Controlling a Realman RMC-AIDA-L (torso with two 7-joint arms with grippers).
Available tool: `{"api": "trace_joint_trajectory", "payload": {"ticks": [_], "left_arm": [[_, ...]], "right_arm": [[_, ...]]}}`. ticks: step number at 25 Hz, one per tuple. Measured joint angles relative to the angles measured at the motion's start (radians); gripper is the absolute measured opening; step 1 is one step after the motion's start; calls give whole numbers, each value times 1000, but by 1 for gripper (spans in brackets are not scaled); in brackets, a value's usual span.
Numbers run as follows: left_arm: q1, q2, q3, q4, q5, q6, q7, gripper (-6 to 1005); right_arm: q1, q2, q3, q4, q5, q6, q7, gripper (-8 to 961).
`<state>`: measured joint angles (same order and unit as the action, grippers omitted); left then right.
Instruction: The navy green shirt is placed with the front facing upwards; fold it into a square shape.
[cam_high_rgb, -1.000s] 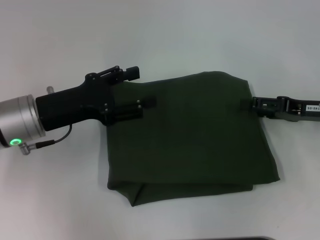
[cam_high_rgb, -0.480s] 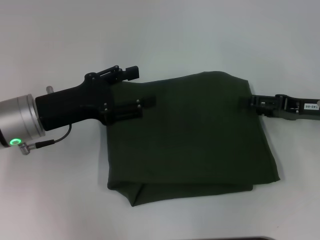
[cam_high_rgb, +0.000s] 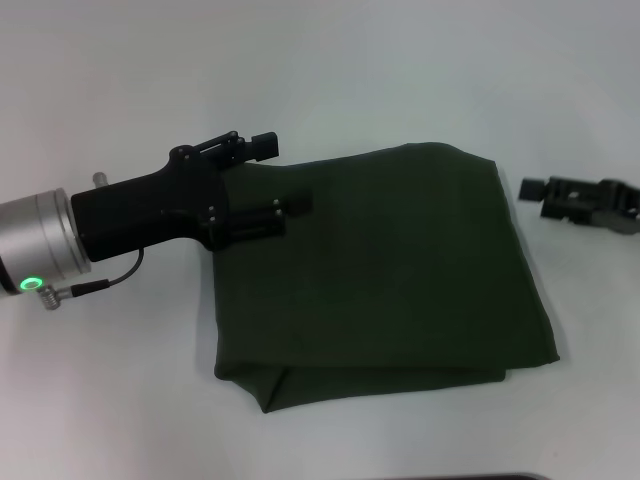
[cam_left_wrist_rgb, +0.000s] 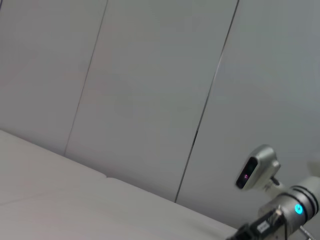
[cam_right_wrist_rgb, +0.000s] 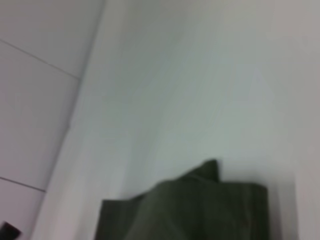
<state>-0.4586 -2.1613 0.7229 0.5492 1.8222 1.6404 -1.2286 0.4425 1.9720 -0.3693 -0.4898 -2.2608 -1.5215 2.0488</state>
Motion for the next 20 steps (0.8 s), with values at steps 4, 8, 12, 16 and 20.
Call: {"api": "trace_joint_trajectory", "payload": {"ticks": [4,8,12,16,20], "left_arm": [[0,-2,2,0,0,-9,0,853],[-1,-4,3,0,0,-14,0,853],[-2,-5,0,0,0,-14,0,852],[-5,-5,0,-3,-10,-15,10,851],[-10,-6,-1,-6,-11,-14,13,850]], "right_arm": [[3,0,49,-21,19,-74,-37,900],[26,10,46,-21,54,-97,-76,889],[66,36,36,-13,50,-72,-111,843],[105,68,-11,-13,48,-21,-134,797],[135,95,-48,-12,51,23,-157,676]]}}
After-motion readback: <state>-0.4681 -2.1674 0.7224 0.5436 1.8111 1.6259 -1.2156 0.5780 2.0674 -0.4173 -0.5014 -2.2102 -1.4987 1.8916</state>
